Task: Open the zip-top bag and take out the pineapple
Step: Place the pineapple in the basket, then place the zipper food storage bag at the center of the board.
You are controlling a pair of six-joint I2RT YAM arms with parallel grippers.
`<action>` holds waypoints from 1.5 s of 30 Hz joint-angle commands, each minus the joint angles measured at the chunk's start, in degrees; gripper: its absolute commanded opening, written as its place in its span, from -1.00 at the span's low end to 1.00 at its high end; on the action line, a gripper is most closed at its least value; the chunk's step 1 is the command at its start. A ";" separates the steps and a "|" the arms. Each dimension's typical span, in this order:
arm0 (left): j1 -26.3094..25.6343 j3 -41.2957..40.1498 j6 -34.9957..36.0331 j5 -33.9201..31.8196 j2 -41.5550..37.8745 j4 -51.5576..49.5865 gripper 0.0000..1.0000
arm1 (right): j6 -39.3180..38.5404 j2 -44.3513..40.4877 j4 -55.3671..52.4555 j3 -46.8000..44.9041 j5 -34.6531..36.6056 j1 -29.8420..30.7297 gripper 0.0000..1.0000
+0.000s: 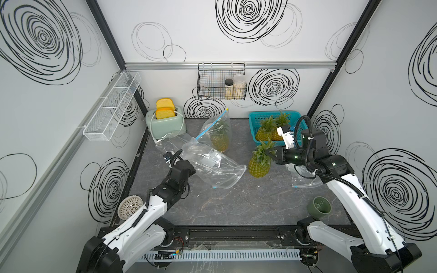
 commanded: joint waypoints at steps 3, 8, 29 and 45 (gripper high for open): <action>-3.82 -0.19 -4.98 -4.18 -0.59 -6.23 -1.00 | -1.10 -1.20 7.20 0.58 -1.43 -0.39 -1.00; -6.85 -1.41 -10.03 -5.44 1.91 -4.99 -1.00 | -1.30 -0.81 7.78 1.00 -1.52 -0.48 -1.00; -6.79 -2.69 -32.91 -14.04 4.60 -10.50 0.47 | -2.78 -0.55 7.86 1.19 -1.76 -1.93 -1.00; -8.78 2.22 -14.75 -22.54 -3.16 -9.15 0.95 | -3.94 1.97 7.45 4.44 0.04 -2.50 -1.00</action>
